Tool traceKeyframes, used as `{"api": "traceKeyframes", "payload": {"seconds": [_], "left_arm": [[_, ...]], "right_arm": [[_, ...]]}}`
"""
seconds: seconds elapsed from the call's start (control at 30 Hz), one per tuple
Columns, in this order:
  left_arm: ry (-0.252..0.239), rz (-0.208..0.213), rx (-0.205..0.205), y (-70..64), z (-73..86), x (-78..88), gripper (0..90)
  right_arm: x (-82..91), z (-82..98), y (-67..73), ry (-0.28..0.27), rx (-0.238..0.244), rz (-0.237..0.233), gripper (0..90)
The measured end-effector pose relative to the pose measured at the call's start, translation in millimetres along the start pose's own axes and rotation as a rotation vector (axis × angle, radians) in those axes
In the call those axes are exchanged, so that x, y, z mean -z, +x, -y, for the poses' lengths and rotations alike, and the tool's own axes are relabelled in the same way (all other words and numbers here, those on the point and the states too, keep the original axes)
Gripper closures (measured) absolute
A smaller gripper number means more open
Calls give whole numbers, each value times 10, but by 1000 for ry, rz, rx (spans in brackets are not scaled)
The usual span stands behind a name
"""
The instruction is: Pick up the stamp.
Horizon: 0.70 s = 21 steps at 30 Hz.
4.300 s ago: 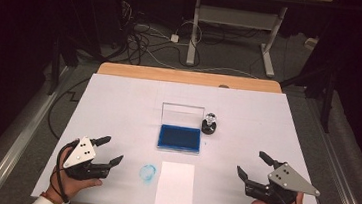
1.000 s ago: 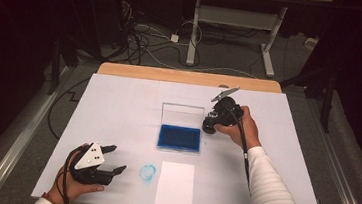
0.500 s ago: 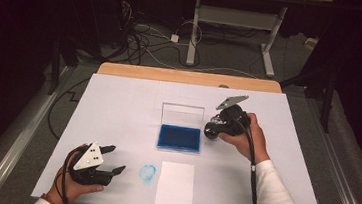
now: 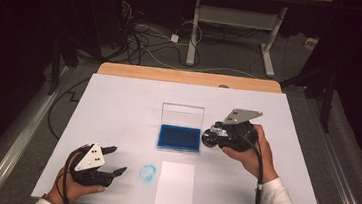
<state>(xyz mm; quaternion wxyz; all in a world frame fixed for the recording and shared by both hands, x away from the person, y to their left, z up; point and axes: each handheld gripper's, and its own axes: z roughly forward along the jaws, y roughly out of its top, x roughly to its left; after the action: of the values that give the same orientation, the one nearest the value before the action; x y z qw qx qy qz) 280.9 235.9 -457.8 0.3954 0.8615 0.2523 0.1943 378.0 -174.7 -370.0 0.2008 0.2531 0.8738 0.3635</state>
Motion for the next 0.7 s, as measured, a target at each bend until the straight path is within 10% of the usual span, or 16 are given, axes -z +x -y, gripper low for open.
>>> {"api": "traceKeyframes", "payload": {"seconds": [0.7], "left_arm": [[16, 10, -17, -6, -23, -72, 272]], "right_arm": [[84, 60, 376, -30, 53, -88, 572]]}}
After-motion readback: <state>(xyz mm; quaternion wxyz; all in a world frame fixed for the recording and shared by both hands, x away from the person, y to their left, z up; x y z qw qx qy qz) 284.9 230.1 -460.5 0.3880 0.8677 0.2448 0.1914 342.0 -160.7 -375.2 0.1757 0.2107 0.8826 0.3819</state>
